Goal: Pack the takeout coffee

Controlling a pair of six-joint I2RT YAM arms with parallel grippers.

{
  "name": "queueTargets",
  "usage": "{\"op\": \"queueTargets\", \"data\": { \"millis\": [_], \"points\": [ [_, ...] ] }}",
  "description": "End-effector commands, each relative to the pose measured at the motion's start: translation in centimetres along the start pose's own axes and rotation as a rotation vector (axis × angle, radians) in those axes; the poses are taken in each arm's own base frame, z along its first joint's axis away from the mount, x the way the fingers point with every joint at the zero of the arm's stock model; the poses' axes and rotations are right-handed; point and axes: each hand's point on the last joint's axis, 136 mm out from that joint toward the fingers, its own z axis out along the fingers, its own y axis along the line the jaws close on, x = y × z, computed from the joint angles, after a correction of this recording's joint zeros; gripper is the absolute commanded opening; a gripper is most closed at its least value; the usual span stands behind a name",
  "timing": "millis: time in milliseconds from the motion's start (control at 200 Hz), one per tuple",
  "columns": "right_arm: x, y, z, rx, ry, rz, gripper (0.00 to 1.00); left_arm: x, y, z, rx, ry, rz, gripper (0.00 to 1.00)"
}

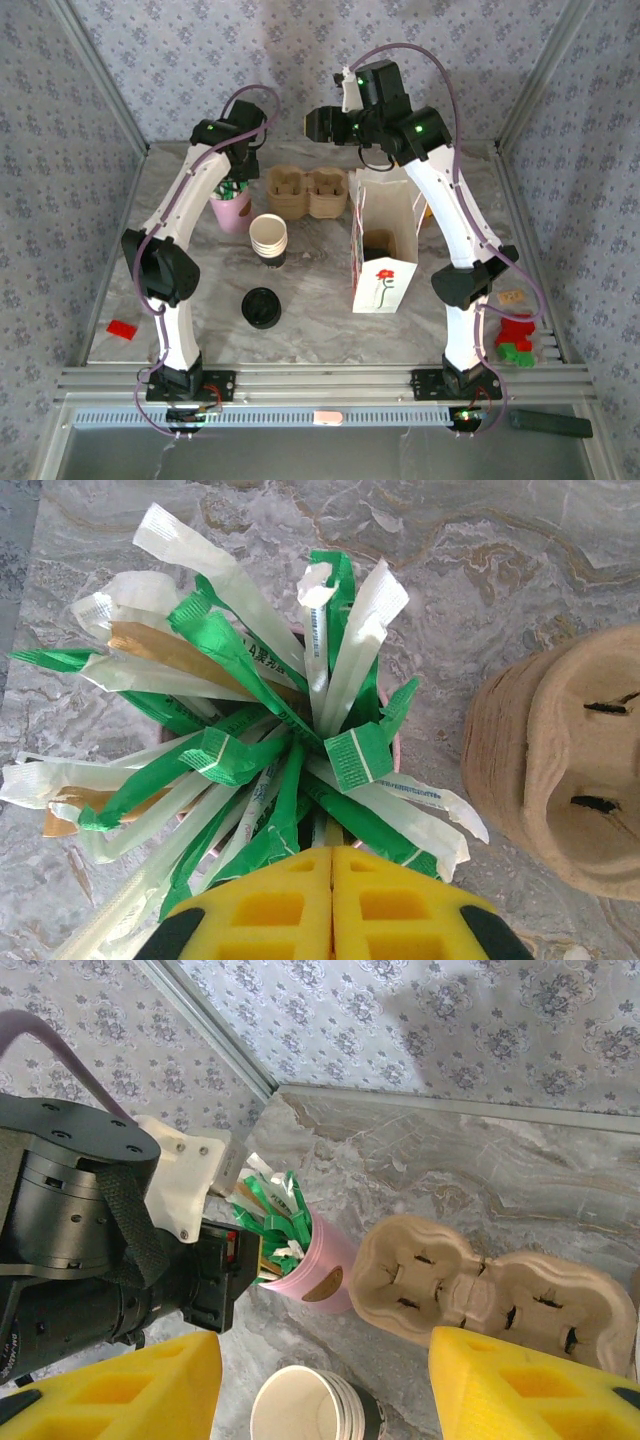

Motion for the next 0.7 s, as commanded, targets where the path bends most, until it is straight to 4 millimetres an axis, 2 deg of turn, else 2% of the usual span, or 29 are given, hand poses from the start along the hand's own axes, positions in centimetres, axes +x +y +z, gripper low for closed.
{"op": "queueTargets", "data": {
  "millis": [0,205,300,385,485,695],
  "points": [
    [-0.1,0.6,-1.8,-0.01,-0.008,-0.008,0.59,-0.9,0.6,-2.1,-0.005,-0.043,0.003,0.07],
    [-0.2,0.6,-1.9,-0.01,-0.011,-0.008,0.59,-1.4,0.7,-3.0,0.002,-0.069,0.003,0.06],
    [-0.2,0.6,-2.0,-0.009,-0.012,-0.009,0.59,-1.6,0.7,-3.1,0.003,-0.076,0.001,0.09],
    [-0.3,0.7,-2.1,-0.01,-0.013,-0.01,0.59,-1.6,0.6,-2.9,0.002,-0.074,0.003,0.19],
    [-0.3,0.7,-2.2,-0.011,-0.014,-0.012,0.59,-1.4,0.3,-2.4,0.005,-0.061,0.009,0.23],
    [-0.2,0.7,-2.4,-0.007,-0.013,-0.012,0.59,-1.3,0.0,-1.9,0.009,-0.053,0.009,0.24]
  ]
}}
